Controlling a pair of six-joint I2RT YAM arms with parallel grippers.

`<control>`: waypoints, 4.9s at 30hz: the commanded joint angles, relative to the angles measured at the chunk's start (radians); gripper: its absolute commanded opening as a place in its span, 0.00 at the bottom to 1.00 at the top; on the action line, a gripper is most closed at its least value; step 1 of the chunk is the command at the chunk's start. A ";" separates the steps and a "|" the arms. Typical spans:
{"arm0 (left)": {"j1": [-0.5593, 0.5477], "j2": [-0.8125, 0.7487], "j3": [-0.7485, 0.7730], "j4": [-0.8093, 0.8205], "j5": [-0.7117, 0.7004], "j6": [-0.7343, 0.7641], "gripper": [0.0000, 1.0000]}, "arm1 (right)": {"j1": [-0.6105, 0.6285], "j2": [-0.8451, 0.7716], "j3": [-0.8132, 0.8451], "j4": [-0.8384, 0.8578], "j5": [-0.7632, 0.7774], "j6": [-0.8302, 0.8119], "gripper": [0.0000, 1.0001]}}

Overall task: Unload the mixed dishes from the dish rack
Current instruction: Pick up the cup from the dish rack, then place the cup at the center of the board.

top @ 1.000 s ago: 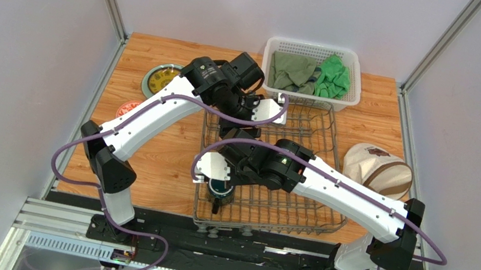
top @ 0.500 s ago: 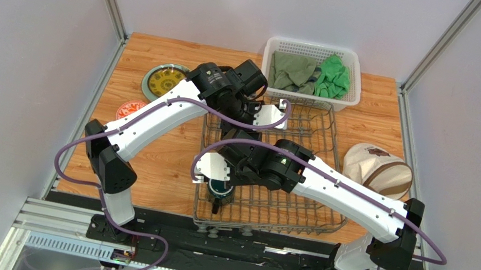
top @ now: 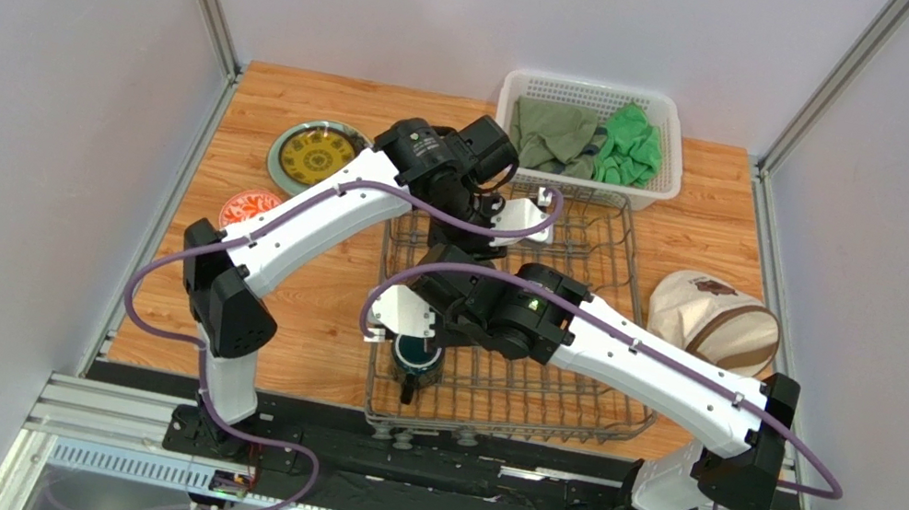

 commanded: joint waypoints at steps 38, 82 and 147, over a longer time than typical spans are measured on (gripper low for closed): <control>0.091 -0.058 0.041 -0.053 -0.053 0.048 0.00 | -0.037 -0.179 -0.075 0.125 0.217 0.079 0.67; 0.735 0.142 0.017 -0.028 0.021 -0.124 0.00 | -0.359 -0.231 -0.365 0.406 -0.035 0.244 0.66; 0.737 0.016 -0.034 0.071 0.012 -0.156 0.83 | -0.316 -0.170 -0.347 0.334 -0.398 0.436 0.65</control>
